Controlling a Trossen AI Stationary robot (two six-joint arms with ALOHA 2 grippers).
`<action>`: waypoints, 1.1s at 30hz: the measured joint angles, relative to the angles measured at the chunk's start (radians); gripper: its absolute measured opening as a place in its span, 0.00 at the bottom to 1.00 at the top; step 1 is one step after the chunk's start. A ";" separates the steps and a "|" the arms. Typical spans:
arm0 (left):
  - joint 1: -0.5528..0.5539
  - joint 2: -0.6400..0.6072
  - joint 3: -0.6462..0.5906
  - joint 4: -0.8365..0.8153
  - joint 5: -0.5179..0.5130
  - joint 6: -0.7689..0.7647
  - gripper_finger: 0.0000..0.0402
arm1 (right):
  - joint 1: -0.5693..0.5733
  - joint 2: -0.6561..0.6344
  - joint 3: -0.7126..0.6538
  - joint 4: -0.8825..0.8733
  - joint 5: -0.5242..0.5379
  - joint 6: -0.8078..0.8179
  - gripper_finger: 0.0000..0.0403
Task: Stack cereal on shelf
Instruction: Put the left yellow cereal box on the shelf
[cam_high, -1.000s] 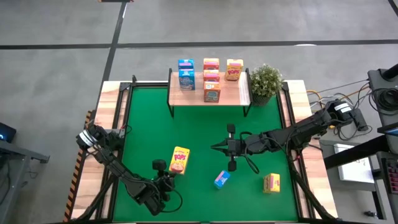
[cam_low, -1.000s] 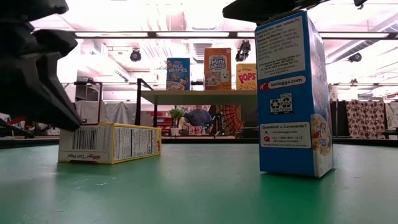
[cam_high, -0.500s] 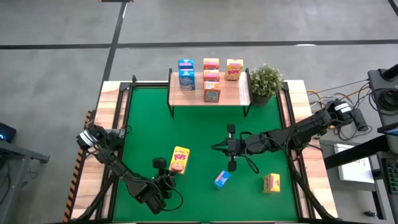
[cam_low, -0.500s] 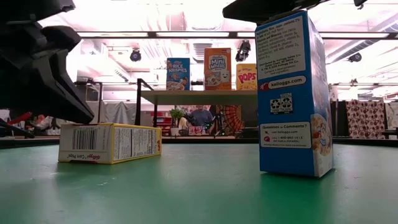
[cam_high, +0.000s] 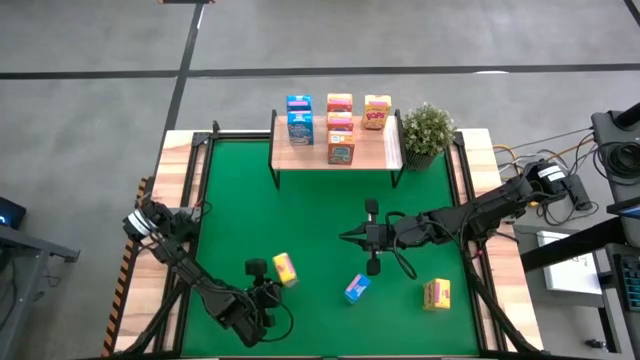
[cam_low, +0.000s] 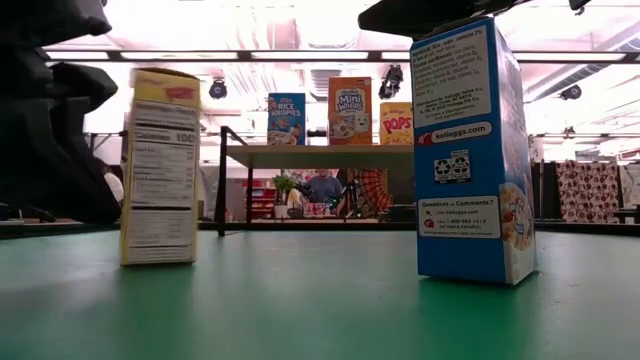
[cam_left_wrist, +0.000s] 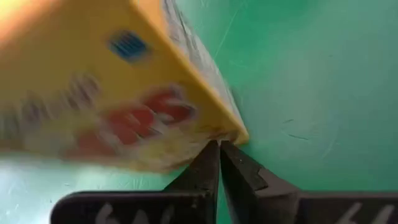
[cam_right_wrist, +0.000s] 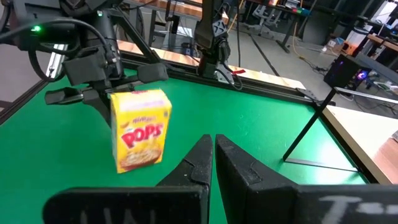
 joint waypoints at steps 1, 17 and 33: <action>0.000 0.000 0.000 0.001 0.000 -0.003 0.00 | 0.000 0.000 0.000 0.000 0.000 0.000 0.02; -0.024 0.000 0.000 0.006 0.052 -0.004 0.00 | 0.000 0.000 0.000 0.000 0.000 0.014 0.02; -0.075 -0.105 0.043 -0.100 -0.021 0.277 0.00 | 0.002 0.002 0.022 0.009 0.000 0.282 0.02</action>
